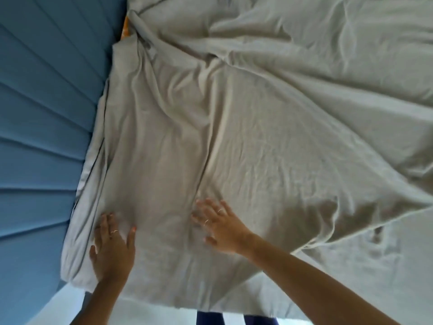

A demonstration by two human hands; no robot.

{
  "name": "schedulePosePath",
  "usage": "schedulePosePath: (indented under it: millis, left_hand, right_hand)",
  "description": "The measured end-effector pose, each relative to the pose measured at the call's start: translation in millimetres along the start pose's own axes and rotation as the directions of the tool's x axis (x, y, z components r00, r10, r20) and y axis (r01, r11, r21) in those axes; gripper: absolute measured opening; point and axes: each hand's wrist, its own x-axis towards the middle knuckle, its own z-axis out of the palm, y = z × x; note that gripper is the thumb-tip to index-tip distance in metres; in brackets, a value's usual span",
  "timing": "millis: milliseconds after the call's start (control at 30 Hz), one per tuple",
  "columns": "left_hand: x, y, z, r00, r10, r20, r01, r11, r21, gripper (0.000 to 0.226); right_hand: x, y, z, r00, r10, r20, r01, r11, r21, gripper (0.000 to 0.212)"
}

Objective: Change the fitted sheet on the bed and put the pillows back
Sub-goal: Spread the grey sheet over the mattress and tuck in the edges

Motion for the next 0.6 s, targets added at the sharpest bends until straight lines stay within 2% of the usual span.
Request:
schedulePosePath:
  millis: [67, 100, 167, 233, 333, 400, 433, 500, 600]
  left_hand:
    - [-4.1, -4.2, 2.3, 0.999, -0.032, 0.018, 0.032, 0.999, -0.01, 0.072]
    - [-7.0, -3.8, 2.9, 0.999, -0.026, 0.033, 0.027, 0.999, -0.017, 0.073]
    - [-13.5, 2.1, 1.7, 0.998, -0.006, 0.063, 0.008, 0.999, -0.039, 0.072]
    - [-22.9, 13.5, -1.3, 0.998, 0.015, 0.068, -0.013, 1.0, -0.022, 0.07]
    - [-45.8, 47.3, 2.4, 0.983, 0.183, 0.034, -0.185, 0.979, 0.086, 0.065]
    - [-61.0, 77.6, 13.9, 0.915, 0.403, 0.007, -0.399, 0.905, 0.148, 0.06]
    - [-73.7, 97.3, 21.2, 0.848, 0.53, 0.02, -0.525, 0.833, 0.177, 0.061]
    - [-104.6, 138.9, 40.0, 0.637, 0.764, 0.1, -0.76, 0.602, 0.243, 0.06]
    - [-162.5, 197.8, 73.3, 0.226, 0.948, 0.224, -0.939, 0.151, 0.309, 0.053]
  right_hand:
    - [-8.7, -12.6, 7.5, 0.998, -0.009, 0.068, 0.004, 0.997, 0.074, 0.059]
    - [-16.2, -17.4, 9.5, 0.999, 0.014, 0.049, -0.018, 0.995, 0.095, 0.053]
    - [-35.2, -18.2, 13.3, 0.994, 0.095, -0.06, -0.089, 0.991, 0.1, 0.048]
    - [-61.3, -3.0, 15.2, 0.962, 0.227, -0.149, -0.221, 0.974, 0.06, 0.045]
    - [-115.8, 30.9, 11.2, 0.877, 0.432, -0.209, -0.44, 0.898, 0.011, 0.045]
    - [-155.0, 54.8, 11.6, 0.828, 0.491, -0.273, -0.515, 0.857, -0.021, 0.037]
    - [-180.5, 66.5, 14.7, 0.827, 0.481, -0.293, -0.514, 0.857, -0.045, 0.034]
    - [-232.2, 86.6, 24.1, 0.865, 0.4, -0.303, -0.462, 0.87, -0.171, 0.041]
    - [-309.5, 116.9, 50.5, 0.954, 0.168, -0.25, -0.258, 0.885, -0.388, 0.04]
